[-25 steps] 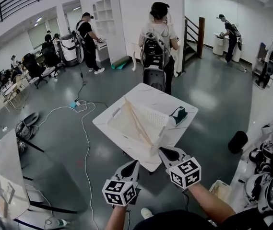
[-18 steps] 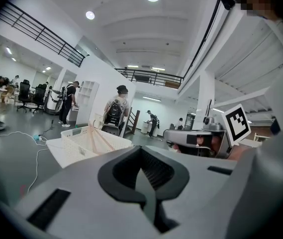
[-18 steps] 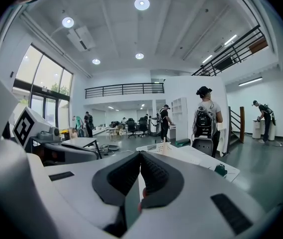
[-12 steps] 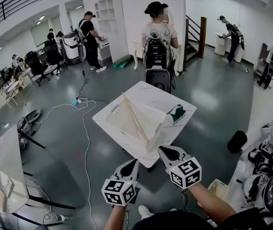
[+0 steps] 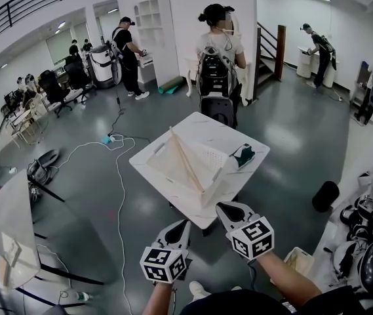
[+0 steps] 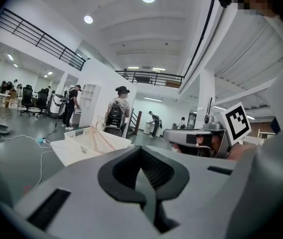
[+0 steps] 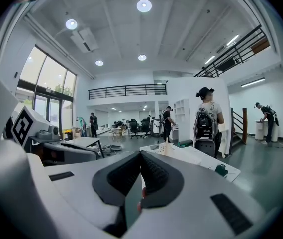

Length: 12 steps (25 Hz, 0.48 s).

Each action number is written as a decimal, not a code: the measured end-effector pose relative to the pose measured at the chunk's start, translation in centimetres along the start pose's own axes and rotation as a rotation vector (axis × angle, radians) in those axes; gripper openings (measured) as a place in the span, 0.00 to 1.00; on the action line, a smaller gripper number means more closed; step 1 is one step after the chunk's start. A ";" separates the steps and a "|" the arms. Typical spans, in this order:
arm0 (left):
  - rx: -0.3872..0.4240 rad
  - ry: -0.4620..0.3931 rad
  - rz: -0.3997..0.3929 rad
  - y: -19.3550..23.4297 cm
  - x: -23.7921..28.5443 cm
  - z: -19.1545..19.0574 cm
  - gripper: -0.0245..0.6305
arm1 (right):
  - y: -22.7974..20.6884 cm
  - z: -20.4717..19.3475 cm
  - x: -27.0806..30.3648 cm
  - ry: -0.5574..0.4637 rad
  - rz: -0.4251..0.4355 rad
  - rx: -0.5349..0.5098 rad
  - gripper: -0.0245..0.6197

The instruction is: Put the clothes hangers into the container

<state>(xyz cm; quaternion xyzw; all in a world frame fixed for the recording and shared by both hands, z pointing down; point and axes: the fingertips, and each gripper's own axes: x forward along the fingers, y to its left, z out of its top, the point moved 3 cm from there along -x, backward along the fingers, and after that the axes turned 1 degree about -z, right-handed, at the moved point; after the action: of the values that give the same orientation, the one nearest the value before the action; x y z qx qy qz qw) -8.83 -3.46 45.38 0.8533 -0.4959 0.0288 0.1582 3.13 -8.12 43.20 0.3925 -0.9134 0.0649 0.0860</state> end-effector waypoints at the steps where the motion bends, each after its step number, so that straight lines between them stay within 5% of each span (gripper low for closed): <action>1: -0.001 0.003 -0.001 -0.1 0.0 -0.2 0.04 | 0.0 -0.1 -0.1 0.001 -0.001 0.002 0.07; 12: -0.005 0.001 -0.011 -0.5 0.0 -0.4 0.04 | -0.3 -0.3 -0.6 -0.004 -0.013 0.006 0.07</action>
<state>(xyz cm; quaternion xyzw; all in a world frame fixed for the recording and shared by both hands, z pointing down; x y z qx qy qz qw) -8.36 -3.16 45.63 0.8557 -0.4912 0.0269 0.1609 3.79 -7.78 43.39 0.3990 -0.9107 0.0665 0.0833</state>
